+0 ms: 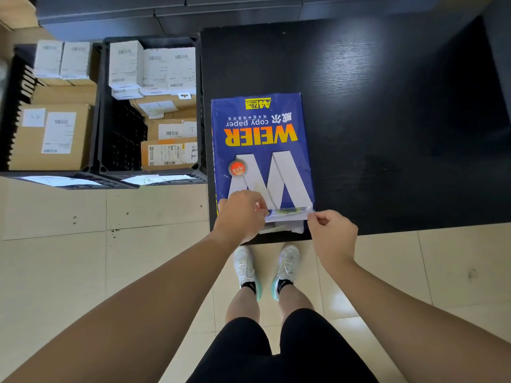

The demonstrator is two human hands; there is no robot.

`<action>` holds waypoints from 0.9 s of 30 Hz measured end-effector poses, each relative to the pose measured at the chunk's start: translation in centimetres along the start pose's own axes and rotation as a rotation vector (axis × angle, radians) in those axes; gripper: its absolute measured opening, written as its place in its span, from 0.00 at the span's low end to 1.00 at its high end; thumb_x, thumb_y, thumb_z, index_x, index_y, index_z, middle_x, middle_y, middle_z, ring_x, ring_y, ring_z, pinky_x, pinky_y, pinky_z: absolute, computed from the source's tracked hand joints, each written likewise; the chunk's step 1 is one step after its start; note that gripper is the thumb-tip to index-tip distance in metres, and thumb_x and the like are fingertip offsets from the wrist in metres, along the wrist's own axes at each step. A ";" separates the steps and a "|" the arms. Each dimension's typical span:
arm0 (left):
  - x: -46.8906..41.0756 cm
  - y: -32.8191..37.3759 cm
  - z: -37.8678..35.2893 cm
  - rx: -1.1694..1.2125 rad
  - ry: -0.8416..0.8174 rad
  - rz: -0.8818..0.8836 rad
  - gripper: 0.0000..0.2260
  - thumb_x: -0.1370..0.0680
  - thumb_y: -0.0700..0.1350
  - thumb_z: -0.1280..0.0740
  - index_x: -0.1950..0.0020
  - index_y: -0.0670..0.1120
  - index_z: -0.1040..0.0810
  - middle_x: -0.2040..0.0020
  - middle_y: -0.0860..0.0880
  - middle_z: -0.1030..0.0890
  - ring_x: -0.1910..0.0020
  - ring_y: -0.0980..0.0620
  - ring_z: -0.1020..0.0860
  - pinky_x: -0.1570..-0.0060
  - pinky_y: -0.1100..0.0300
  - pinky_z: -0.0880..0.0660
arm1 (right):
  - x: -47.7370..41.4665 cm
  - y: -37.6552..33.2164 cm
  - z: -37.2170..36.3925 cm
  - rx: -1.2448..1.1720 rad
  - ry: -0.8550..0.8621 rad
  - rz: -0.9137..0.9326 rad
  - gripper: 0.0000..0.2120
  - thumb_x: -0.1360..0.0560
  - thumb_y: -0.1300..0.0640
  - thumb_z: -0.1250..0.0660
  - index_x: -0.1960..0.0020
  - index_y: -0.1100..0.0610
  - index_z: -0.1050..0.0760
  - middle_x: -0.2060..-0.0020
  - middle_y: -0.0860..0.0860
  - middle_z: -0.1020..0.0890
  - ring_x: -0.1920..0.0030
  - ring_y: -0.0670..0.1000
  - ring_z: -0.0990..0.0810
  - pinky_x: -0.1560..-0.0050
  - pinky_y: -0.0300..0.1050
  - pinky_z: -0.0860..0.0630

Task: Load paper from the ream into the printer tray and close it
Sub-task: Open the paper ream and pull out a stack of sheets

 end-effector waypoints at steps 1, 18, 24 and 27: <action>0.0 0.0 0.0 0.000 -0.002 0.003 0.06 0.23 0.45 0.34 0.55 0.50 0.17 0.52 0.53 0.18 0.50 0.50 0.23 0.51 0.53 0.37 | -0.1 -0.1 -0.1 -0.009 0.004 -0.011 0.07 0.24 0.57 0.30 0.57 0.60 0.17 0.67 0.49 0.18 0.67 0.47 0.21 0.70 0.31 0.32; 0.3 0.1 -0.2 0.006 -0.008 0.022 0.06 0.22 0.45 0.34 0.54 0.50 0.17 0.51 0.53 0.17 0.50 0.49 0.22 0.49 0.53 0.34 | 0.1 2.2 0.4 -0.213 -0.338 -0.336 0.16 0.23 0.57 0.39 0.70 0.53 0.32 0.74 0.48 0.33 0.73 0.48 0.38 0.73 0.41 0.39; 0.6 -0.2 -0.8 -0.009 -0.006 0.003 0.06 0.22 0.46 0.34 0.53 0.50 0.17 0.50 0.53 0.18 0.50 0.50 0.24 0.48 0.50 0.33 | 0.8 4.5 2.2 -0.256 -0.465 -0.410 0.11 0.24 0.53 0.34 0.54 0.61 0.21 0.61 0.57 0.18 0.62 0.52 0.24 0.57 0.51 0.24; 0.7 -0.3 -1.3 -0.026 0.009 0.004 0.06 0.22 0.46 0.34 0.52 0.50 0.17 0.50 0.52 0.19 0.48 0.49 0.23 0.48 0.50 0.33 | 0.0 4.1 2.1 -0.358 -0.475 -0.416 0.09 0.24 0.49 0.31 0.53 0.54 0.20 0.56 0.54 0.15 0.57 0.52 0.17 0.50 0.51 0.19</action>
Point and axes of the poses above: each hand's wrist, its own x-axis away from the middle knuckle, its own z-axis out of the back of the hand, y = z × x, the point moved 1 cm from there along -x, towards the middle knuckle
